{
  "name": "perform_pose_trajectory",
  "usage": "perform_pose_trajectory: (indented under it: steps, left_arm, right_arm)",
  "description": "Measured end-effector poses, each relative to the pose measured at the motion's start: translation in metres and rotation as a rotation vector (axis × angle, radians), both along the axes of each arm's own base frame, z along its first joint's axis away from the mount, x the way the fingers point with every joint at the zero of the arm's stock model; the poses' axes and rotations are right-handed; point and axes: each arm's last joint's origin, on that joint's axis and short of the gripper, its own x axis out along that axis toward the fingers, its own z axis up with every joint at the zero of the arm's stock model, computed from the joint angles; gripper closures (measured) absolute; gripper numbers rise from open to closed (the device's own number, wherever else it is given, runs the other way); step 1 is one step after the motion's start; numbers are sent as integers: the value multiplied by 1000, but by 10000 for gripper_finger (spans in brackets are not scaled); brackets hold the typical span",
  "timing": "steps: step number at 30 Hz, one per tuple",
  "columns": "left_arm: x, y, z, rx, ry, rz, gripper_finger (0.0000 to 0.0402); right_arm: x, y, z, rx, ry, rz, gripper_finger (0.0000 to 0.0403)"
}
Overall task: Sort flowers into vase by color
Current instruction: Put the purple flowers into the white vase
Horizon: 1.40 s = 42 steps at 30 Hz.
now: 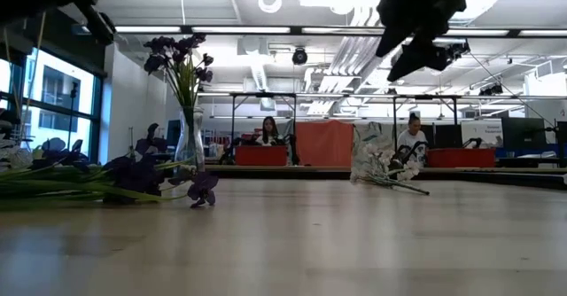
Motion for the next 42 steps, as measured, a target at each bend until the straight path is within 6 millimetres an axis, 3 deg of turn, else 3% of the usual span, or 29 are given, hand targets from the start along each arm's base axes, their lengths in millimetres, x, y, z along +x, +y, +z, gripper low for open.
perform_pose_trajectory:
  steps: [7, 11, 14, 19, 24, 29, 34, 42]
  left_arm:
    - [61, -28, 37, 8, 567, -348, 363]
    - [89, -61, 37, -31, 921, -488, 351]
    - [101, -92, 28, -83, 1141, -499, 348]
    - [107, -144, 2, -198, 1423, -355, 348]
    - [96, -169, -21, -258, 1773, -267, 348]
    - [95, -183, -38, -222, 1843, -268, 348]
    - [101, -183, -51, -162, 1858, -231, 343]
    - [100, -181, -74, -54, 1966, -125, 291]
  right_arm:
    - [-19, -1, 13, -155, -57, 90, 149]
    - [-31, -1, 24, -238, -98, 150, 149]
    - [-40, 0, 29, -277, -111, 180, 149]
    - [-49, 1, 33, -328, -121, 232, 149]
    - [-51, 2, 34, -337, -123, 246, 149]
    - [-50, 2, 35, -327, -134, 233, 149]
    - [-49, 2, 36, -291, -153, 182, 149]
    - [-49, -1, 36, -304, -141, 99, 149]
